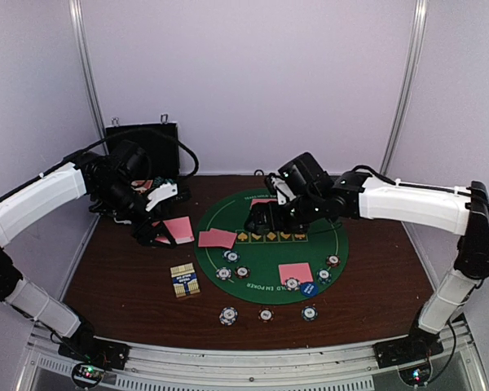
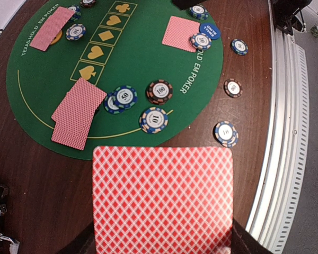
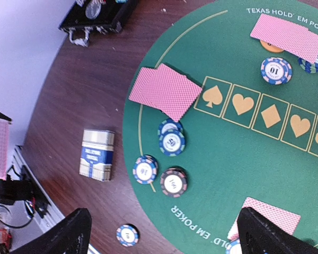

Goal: Distribute texas hold em gaming equipment

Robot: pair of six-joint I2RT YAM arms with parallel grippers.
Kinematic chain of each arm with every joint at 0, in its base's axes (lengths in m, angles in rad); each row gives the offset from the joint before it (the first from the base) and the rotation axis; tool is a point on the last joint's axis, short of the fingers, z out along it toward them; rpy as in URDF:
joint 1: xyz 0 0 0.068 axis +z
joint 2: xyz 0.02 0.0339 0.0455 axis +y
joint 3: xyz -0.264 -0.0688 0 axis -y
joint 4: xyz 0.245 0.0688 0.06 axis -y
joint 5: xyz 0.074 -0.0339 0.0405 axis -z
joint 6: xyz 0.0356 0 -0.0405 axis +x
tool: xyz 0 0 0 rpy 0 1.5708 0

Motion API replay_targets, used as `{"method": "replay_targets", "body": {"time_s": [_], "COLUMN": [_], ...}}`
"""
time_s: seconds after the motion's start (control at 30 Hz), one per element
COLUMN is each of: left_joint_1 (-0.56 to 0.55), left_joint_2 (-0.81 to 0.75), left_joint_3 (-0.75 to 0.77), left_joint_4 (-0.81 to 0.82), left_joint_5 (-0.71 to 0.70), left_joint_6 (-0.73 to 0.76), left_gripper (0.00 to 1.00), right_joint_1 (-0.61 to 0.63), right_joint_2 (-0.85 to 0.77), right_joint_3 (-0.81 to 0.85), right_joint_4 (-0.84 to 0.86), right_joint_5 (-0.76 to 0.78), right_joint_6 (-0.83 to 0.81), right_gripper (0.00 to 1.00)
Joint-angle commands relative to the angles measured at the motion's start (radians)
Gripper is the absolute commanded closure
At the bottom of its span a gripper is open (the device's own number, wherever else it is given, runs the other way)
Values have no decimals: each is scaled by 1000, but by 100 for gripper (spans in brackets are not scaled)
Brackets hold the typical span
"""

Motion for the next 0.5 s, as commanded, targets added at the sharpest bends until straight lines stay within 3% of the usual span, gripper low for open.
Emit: {"method": "replay_targets", "body": {"time_s": [0.0,0.07,0.13,0.3,0.37,0.47], "left_joint_1": [6,6,6,6,6,6], "left_joint_2": [-20,-21,-24,-18,-17,-15], "left_joint_3": [2,5,5,7,10,12], "left_joint_4": [11,12,12,11,11,11], "left_joint_5": [20,17,14,22,25,27], "left_joint_6": [18,20,20,22,22,23], "left_gripper": [100,100,100,100,100,100], "right_joint_1": [91,147,161,145,142,136], "right_joint_2": [-112,-145,-150,-113,-48,-16], "right_joint_3": [-149,-217,-215,-307,-201,-55], "right_joint_4": [218,350,313,628,580,408], "right_joint_5": [16,71,107,-119,-204,-190], "right_joint_6": [218,270,339,521,479,361], "right_gripper": [1,1,0,1,0,1]}}
